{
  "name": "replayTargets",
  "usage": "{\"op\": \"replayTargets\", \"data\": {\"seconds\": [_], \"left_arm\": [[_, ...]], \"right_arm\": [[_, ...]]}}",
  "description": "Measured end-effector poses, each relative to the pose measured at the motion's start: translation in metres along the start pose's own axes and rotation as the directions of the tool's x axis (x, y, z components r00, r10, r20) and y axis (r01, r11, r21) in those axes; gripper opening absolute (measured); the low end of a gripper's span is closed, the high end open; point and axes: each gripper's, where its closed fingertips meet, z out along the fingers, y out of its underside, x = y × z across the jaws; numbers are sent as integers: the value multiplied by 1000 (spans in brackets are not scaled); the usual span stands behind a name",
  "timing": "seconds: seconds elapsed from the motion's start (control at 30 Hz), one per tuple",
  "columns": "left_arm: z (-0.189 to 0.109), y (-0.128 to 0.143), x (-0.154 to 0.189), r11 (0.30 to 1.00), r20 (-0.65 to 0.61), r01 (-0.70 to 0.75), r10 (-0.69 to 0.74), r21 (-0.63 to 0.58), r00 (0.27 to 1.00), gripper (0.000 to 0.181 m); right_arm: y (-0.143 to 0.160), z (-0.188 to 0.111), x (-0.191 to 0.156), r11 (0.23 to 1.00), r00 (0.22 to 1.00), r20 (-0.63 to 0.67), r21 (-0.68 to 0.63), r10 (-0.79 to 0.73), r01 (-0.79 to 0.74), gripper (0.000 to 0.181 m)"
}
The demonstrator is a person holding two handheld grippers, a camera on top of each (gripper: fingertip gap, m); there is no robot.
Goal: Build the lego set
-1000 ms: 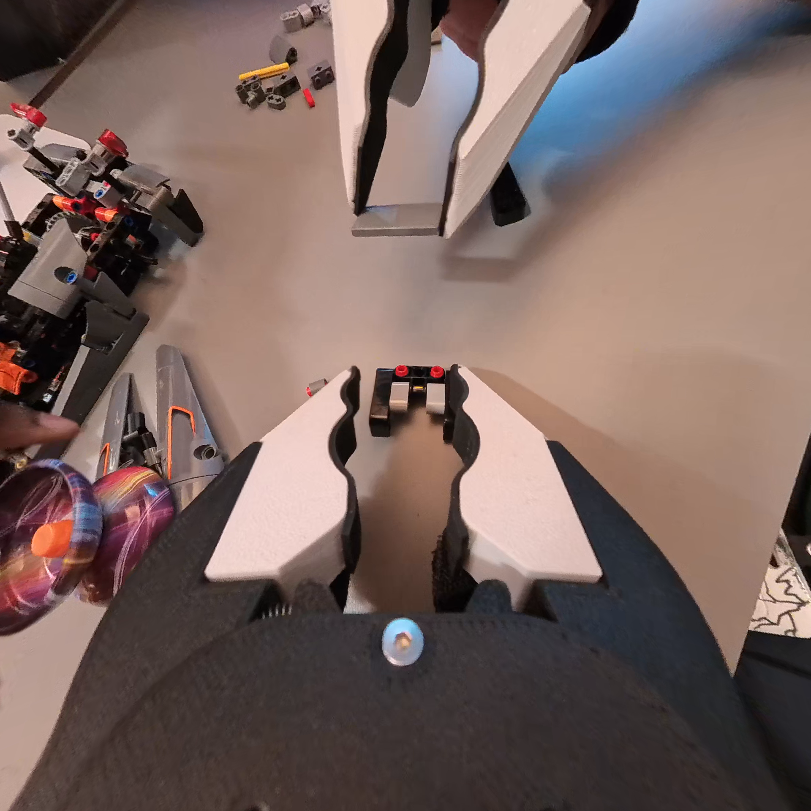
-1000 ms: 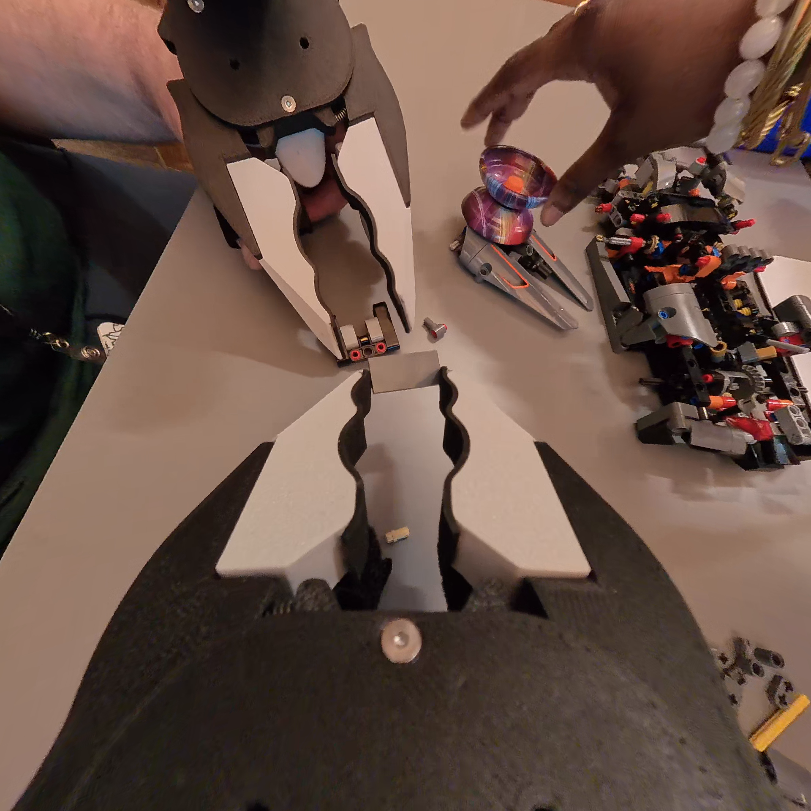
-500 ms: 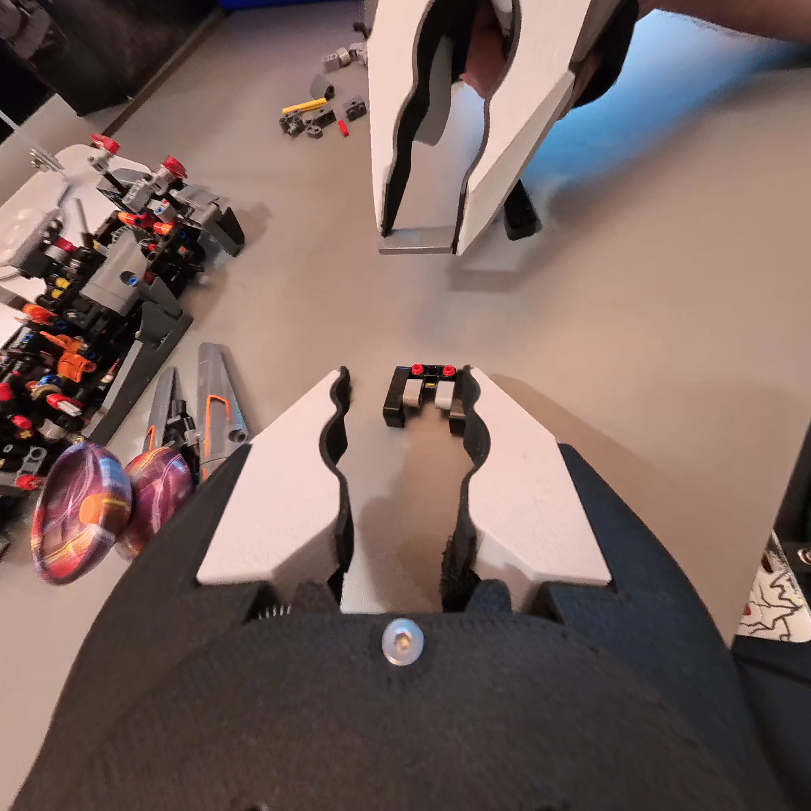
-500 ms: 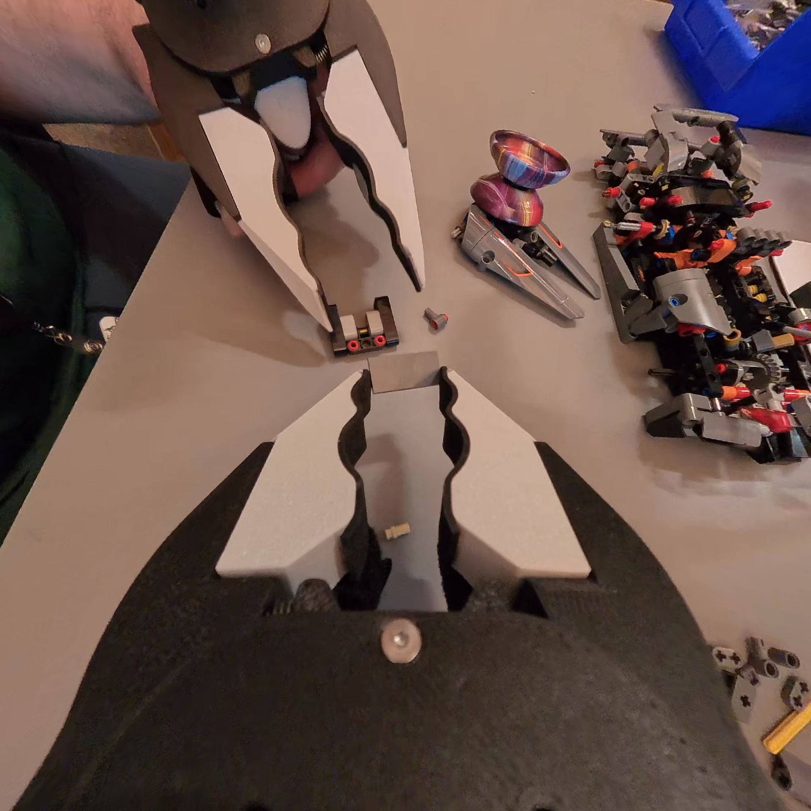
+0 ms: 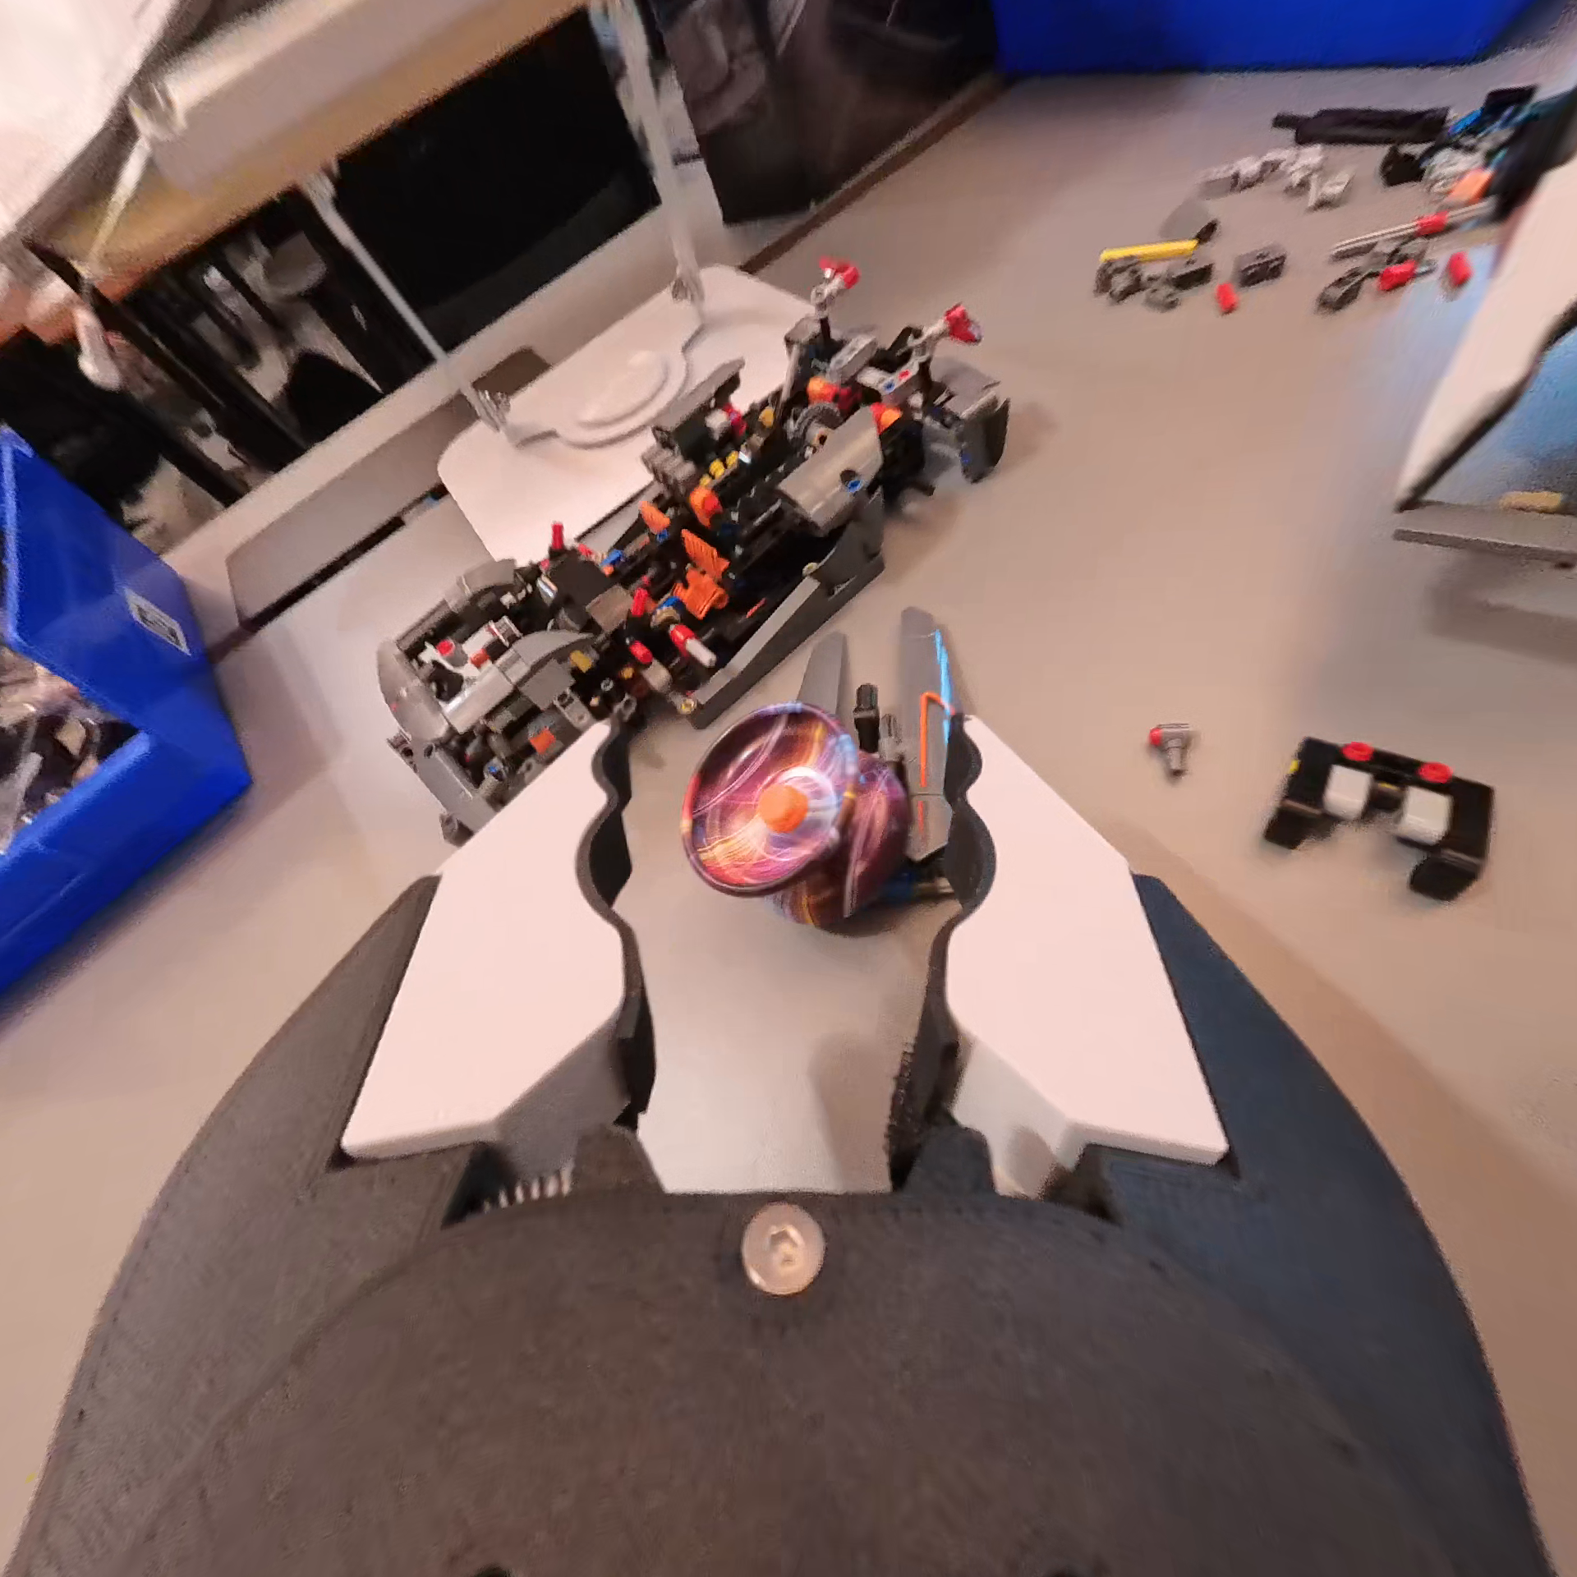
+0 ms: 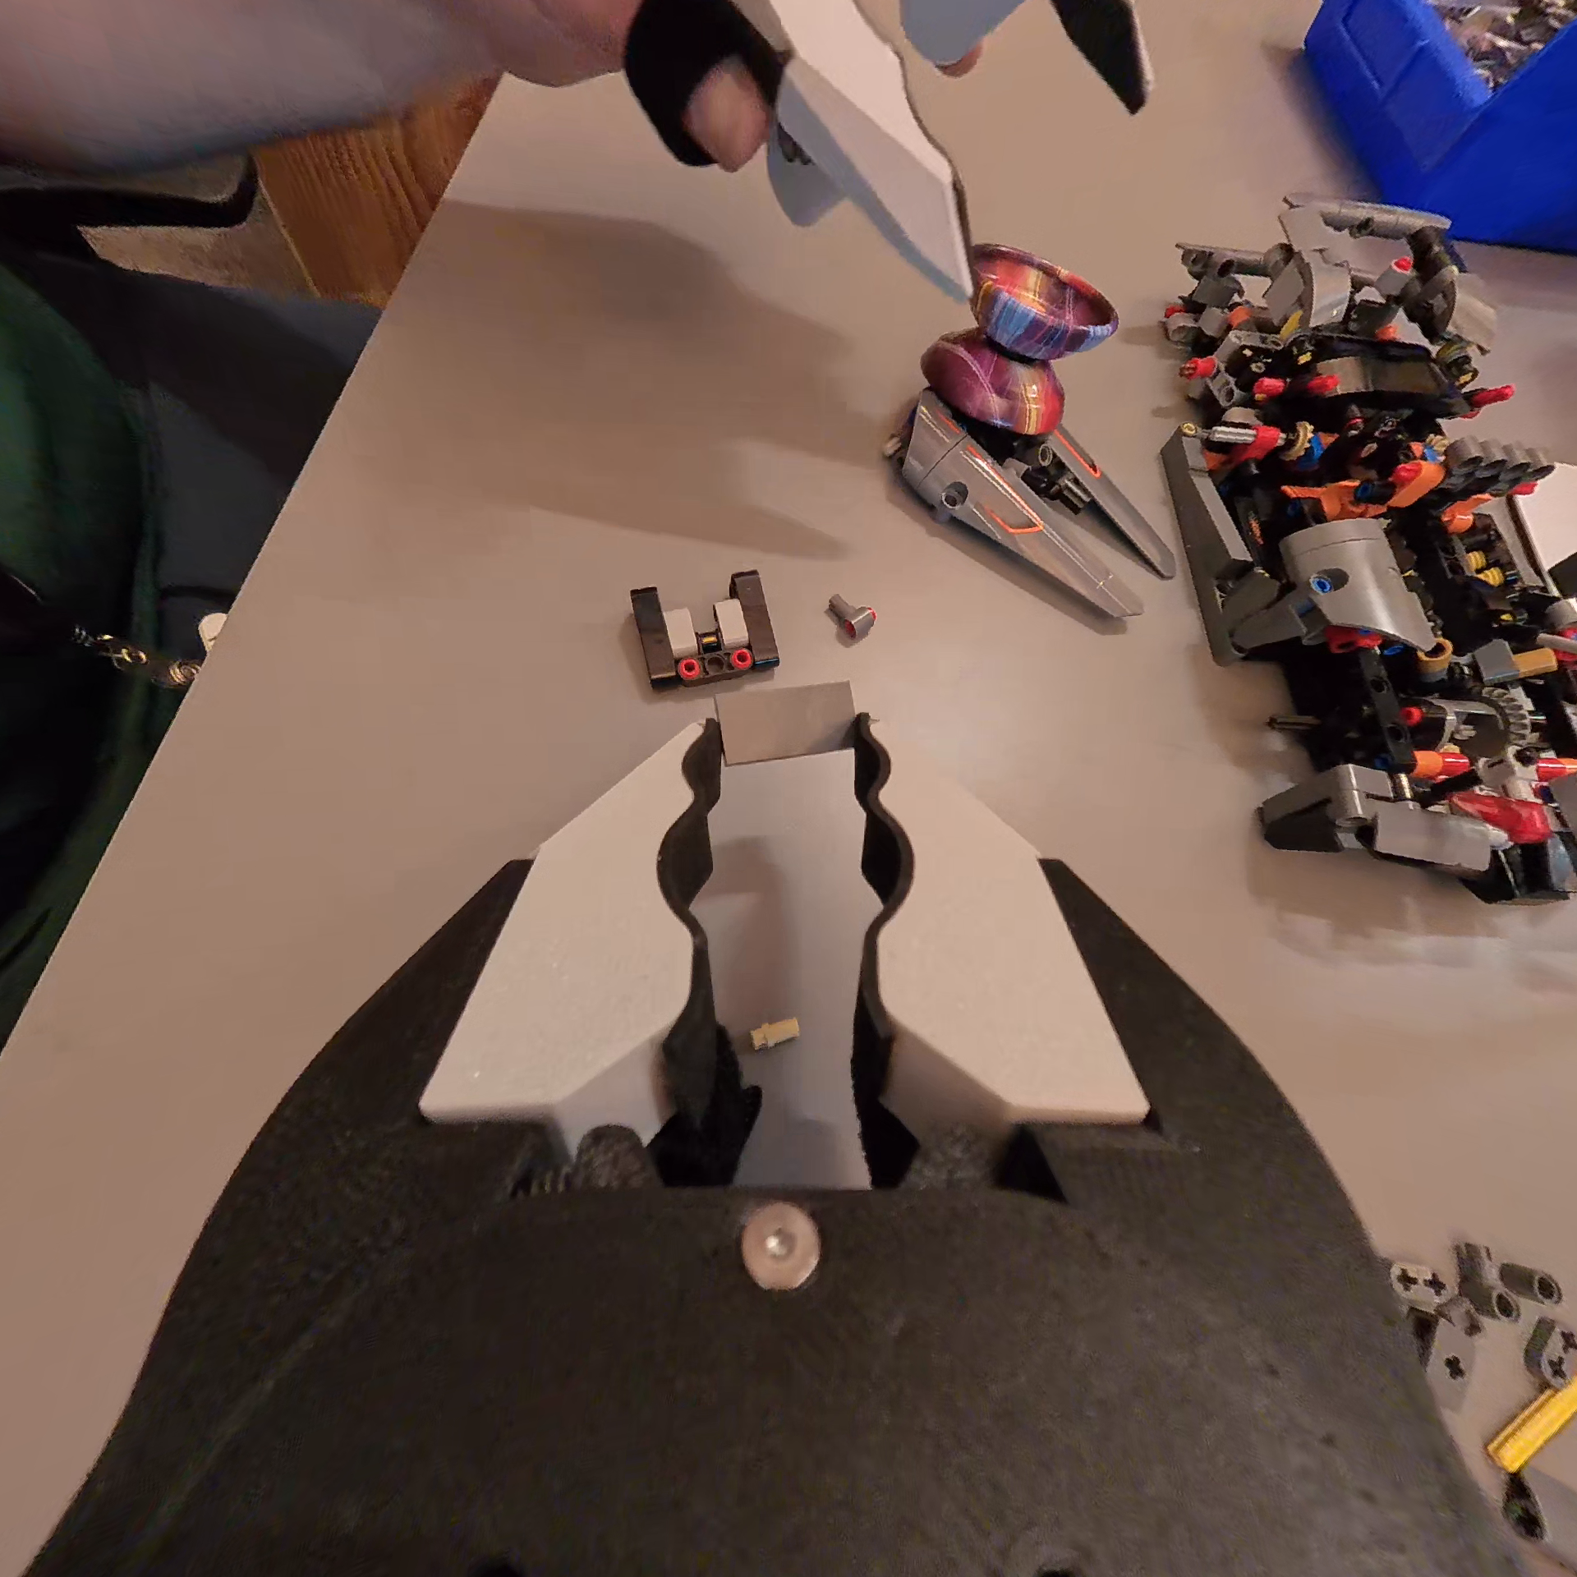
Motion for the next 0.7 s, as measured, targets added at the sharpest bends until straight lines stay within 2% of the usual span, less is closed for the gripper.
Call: {"op": "replayTargets", "data": {"seconds": [0.2,0.4,0.7], "left_arm": [[22,30,-5,990,-37,42,-47,-138,998,79],[29,35,0,985,-75,104,-115,-138,991,60],[27,31,-2,990,-79,94,-102,-101,992,53]], "right_arm": [[1,1,-1,1000,1000,6,-4,-1,1,29],[2,4,-3,1000,1000,14,-13,-3,3,29],[4,4,-1,1000,1000,13,-15,3,-3,29]]}}
